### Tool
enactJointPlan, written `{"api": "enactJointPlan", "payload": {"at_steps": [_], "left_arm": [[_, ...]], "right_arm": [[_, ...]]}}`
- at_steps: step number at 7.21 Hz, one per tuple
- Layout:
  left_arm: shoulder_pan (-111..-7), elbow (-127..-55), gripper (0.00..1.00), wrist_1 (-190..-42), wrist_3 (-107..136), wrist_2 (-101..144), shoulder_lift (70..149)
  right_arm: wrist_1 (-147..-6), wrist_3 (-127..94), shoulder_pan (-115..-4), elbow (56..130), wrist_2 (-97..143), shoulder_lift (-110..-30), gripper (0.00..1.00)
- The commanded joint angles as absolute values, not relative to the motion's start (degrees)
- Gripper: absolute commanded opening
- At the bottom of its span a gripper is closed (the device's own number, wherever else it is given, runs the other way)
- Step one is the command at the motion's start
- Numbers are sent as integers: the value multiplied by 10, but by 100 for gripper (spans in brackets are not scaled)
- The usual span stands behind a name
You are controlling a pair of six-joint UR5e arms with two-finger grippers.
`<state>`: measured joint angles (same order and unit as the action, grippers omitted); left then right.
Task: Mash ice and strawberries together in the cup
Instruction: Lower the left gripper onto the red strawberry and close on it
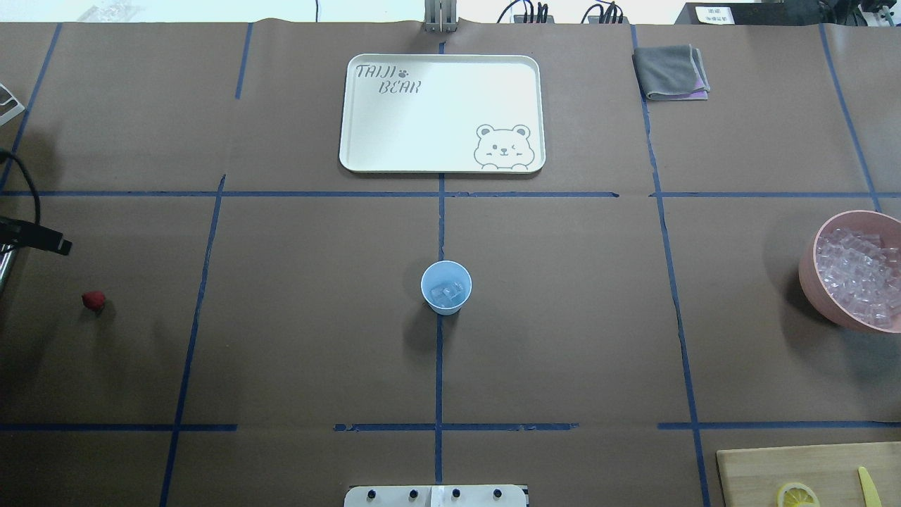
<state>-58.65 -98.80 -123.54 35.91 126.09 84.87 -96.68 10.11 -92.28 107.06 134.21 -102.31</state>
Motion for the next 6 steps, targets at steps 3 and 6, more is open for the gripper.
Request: {"api": "enactJointPlan", "payload": {"at_steps": [3,6], "left_arm": [[-501,-957,100,-1326,451,1185,837],[-481,-957,88,-1324,450,1186,835]], "right_arm": [[-967,101,-923,1070,1342,-1023,100],[-967,102,-923,1068,1341,-1023,100]]}}
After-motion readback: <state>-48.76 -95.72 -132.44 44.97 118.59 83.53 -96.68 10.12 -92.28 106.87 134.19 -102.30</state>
